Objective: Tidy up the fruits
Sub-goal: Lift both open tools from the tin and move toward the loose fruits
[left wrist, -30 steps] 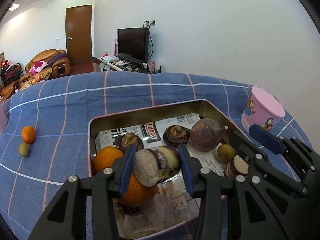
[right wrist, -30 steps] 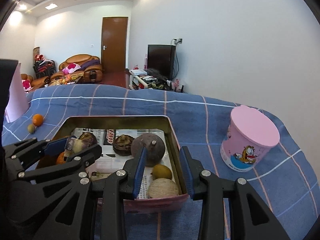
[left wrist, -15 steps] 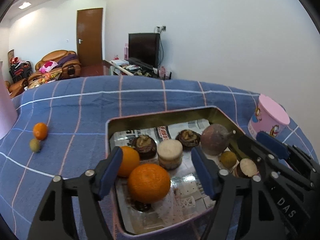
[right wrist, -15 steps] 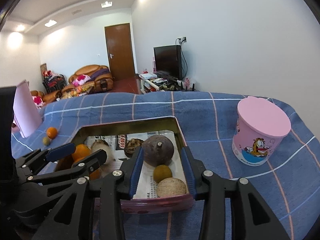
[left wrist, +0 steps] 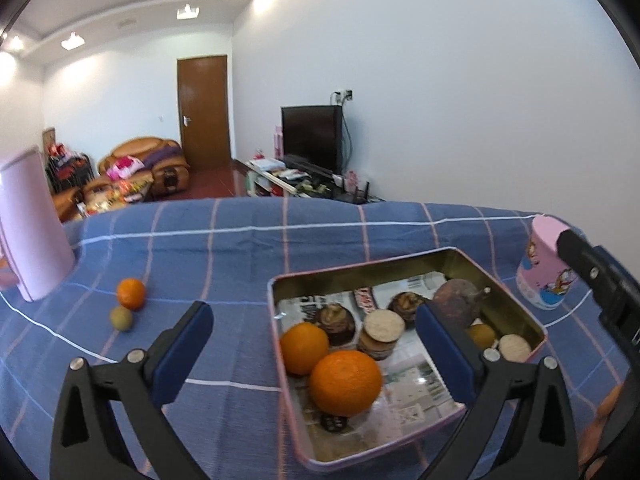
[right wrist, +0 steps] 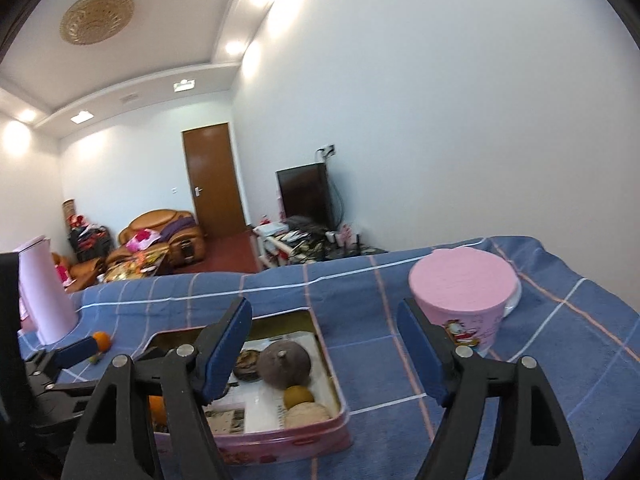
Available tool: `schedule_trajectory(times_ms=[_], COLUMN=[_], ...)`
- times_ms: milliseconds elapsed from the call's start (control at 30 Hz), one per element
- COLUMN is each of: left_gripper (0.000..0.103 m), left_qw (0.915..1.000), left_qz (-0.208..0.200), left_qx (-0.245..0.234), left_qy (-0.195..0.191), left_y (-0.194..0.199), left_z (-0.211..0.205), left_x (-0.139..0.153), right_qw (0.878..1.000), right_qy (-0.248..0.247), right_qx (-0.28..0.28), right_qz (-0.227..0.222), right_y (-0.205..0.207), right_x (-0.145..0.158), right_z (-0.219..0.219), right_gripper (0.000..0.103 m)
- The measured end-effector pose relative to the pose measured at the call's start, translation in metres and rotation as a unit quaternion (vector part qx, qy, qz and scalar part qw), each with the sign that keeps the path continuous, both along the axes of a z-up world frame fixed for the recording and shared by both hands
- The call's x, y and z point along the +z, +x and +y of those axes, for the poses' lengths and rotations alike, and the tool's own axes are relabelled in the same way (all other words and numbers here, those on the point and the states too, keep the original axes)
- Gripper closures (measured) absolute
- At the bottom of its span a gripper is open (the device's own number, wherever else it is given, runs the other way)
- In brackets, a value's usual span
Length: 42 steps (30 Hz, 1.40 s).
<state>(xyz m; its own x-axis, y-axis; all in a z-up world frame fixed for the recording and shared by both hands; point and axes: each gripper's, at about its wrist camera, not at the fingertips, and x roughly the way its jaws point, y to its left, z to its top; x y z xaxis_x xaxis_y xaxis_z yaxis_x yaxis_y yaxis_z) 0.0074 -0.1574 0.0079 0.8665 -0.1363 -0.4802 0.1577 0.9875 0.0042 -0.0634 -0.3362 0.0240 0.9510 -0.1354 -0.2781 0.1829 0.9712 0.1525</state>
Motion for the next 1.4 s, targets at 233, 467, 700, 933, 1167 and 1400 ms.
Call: schedule_trajectory(times_ms=[233,467,700,933,1167,1400], left_gripper=[0.0,0.0,0.0,0.0,0.0,0.0], left_qw=[0.9996,0.9996,0.9999,0.9999,0.9999,0.9997], left_qz=[-0.012,-0.02,-0.008,-0.009,-0.011,-0.006], left_qx=[0.019,0.016,0.008,0.009,0.01,0.021], left_qy=[0.015,0.01,0.009,-0.004,-0.004,-0.012], left_y=[-0.003,-0.011,-0.012,-0.019,-0.024,-0.024], left_z=[0.011,0.019,0.022,0.035,0.049,0.07], left_x=[-0.001,0.0,-0.002,-0.002,-0.001,-0.001], right_qw=[1.0,0.999,0.998,0.997,0.997,0.997], right_qy=[-0.005,-0.007,-0.035,-0.032,-0.035,-0.024], right_qx=[-0.019,-0.04,-0.056,-0.064,-0.07,-0.066], right_qz=[0.002,0.01,0.016,0.021,0.026,0.031], right_y=[0.001,-0.003,-0.008,-0.012,-0.015,-0.013], right_x=[-0.003,-0.004,-0.003,-0.004,-0.005,-0.007], right_z=[0.0,0.003,0.02,0.03,0.048,0.068], right_gripper=[0.027,0.027,0.027,0.027,0.027,0.027])
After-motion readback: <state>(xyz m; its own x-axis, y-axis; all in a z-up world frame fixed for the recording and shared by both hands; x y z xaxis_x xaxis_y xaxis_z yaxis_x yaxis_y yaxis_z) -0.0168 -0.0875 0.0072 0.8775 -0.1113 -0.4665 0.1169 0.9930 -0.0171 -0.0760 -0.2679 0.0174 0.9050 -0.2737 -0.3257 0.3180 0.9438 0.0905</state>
